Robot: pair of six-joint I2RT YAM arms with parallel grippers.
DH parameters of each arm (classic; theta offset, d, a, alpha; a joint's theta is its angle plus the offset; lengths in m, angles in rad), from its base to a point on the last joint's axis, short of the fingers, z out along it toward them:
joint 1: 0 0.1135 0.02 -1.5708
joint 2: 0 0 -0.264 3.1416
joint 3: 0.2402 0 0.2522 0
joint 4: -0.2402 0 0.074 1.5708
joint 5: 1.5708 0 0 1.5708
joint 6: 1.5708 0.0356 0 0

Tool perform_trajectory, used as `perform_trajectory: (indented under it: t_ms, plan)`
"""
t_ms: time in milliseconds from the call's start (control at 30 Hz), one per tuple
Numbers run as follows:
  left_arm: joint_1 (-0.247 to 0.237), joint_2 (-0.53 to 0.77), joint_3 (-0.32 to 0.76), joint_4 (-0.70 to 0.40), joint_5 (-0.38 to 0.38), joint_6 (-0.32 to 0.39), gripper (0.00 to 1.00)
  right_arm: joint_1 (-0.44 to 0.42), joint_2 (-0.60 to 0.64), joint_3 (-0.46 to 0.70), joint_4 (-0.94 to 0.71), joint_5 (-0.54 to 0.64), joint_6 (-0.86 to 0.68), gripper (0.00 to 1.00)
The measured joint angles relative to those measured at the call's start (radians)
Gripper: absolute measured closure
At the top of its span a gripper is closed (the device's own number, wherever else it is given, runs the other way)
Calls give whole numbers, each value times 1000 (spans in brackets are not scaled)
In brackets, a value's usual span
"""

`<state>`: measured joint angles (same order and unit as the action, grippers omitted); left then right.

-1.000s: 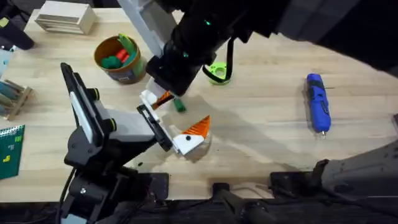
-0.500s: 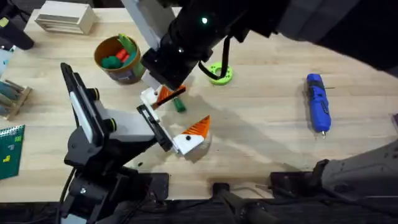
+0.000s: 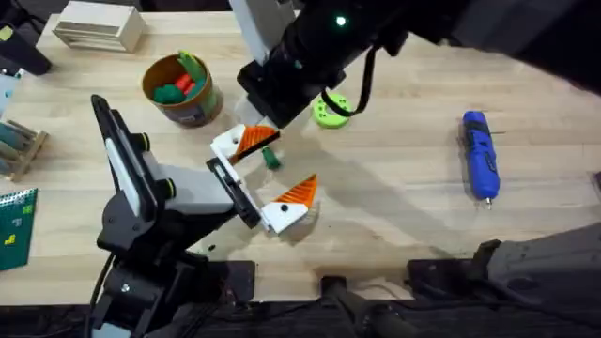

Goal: Pick up the gripper from the table and insert it into the empty holder that is missing its gripper. Then pick up a screw, insert it into the mounting hole, and use the screwdriver to tighten it. Finally, clean up the table by picking up the vegetable and placing it into the bucket.

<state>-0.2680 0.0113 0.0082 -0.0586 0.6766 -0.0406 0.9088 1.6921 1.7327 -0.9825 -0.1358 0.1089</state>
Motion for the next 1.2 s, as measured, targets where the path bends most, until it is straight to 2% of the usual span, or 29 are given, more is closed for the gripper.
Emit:
perform_trajectory:
  t_ms: [133, 433, 1200]
  plan:
    - [0, 0, 0, 0, 0, 0, 14, 20, -28, -34, 70, -18, 0, 995]
    - [0, 0, 0, 0, 0, 0, 14, 54, -24, -65, 116, -53, -8, 995]
    - [0, 0, 0, 0, 0, 0, 14, 70, 1, -66, 116, -24, -42, 995]
